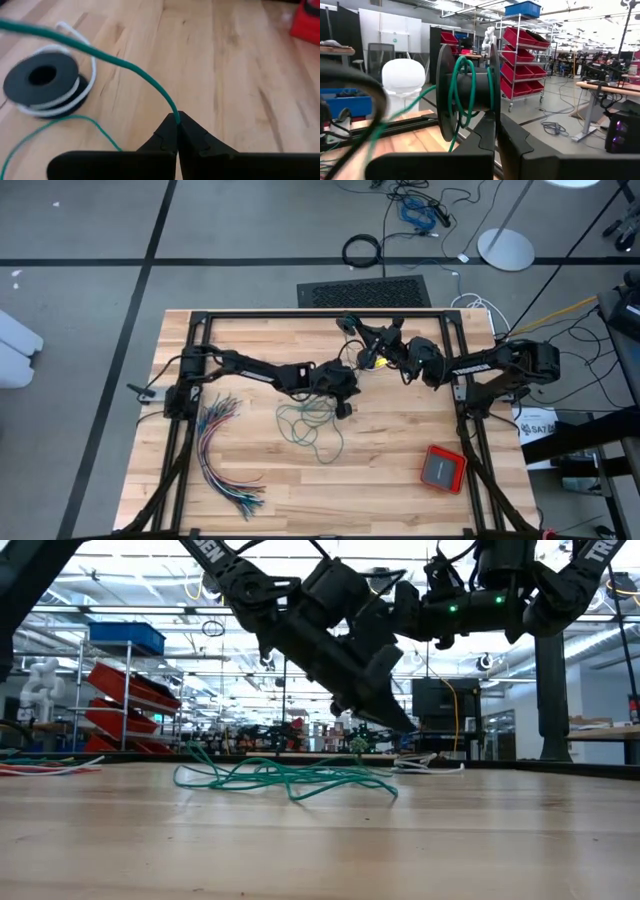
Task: Coil cords
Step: Coil the green wire onto the spool
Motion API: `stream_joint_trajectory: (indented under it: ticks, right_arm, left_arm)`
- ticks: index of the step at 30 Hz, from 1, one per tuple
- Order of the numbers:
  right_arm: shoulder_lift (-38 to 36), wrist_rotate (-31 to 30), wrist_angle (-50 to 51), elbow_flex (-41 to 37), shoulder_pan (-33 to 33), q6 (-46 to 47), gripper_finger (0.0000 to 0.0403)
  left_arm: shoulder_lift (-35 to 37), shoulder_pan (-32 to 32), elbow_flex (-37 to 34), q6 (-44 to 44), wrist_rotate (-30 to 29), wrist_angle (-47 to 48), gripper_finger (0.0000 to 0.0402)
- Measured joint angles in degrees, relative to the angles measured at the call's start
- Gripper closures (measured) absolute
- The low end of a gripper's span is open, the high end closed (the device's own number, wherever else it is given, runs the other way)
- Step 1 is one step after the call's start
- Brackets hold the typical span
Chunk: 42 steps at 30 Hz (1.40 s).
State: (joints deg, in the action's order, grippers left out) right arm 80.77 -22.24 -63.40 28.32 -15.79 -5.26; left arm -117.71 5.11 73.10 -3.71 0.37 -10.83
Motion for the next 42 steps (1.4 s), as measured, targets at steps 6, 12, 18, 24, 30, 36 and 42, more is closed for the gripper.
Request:
stream_joint_trajectory:
  ticks: [6, 12, 18, 24, 30, 36, 42]
  right_arm:
    - [0.0, 0.06, 4.33, 0.0, -0.37, -0.79, 0.0403]
    - [0.0, -0.35, 6.61, 0.0, -0.37, -1.34, 0.0403]
    - [0.0, -0.35, 7.23, 0.0, -0.4, -1.9, 0.0403]
    - [0.0, -0.27, 8.45, 0.0, -0.4, -2.12, 0.0403]
    - [0.0, -0.06, 8.55, 0.0, -0.38, -2.97, 0.0403]
    - [-0.45, 0.09, 9.58, 0.0, -0.35, -3.67, 0.0403]
    - [-4.08, 0.11, 12.76, 0.0, -0.26, -4.89, 0.0403]
  left_arm:
    - [0.0, 0.05, 3.43, 1.67, 1.01, 3.9, 0.0401]
    - [-0.02, -0.29, 7.26, 4.42, 2.84, 13.83, 0.0401]
    - [-0.02, -1.44, 9.11, 7.33, 7.19, 24.99, 0.0401]
    - [1.49, -4.0, 9.29, 11.29, 7.54, 30.12, 0.0402]
    - [2.47, -4.5, 9.31, 11.7, 6.59, 30.78, 0.0396]
    - [2.47, -3.97, 9.29, 11.63, 5.17, 30.85, 0.0329]
    - [2.47, -2.66, 9.29, 10.17, 2.98, 31.77, 0.0236]
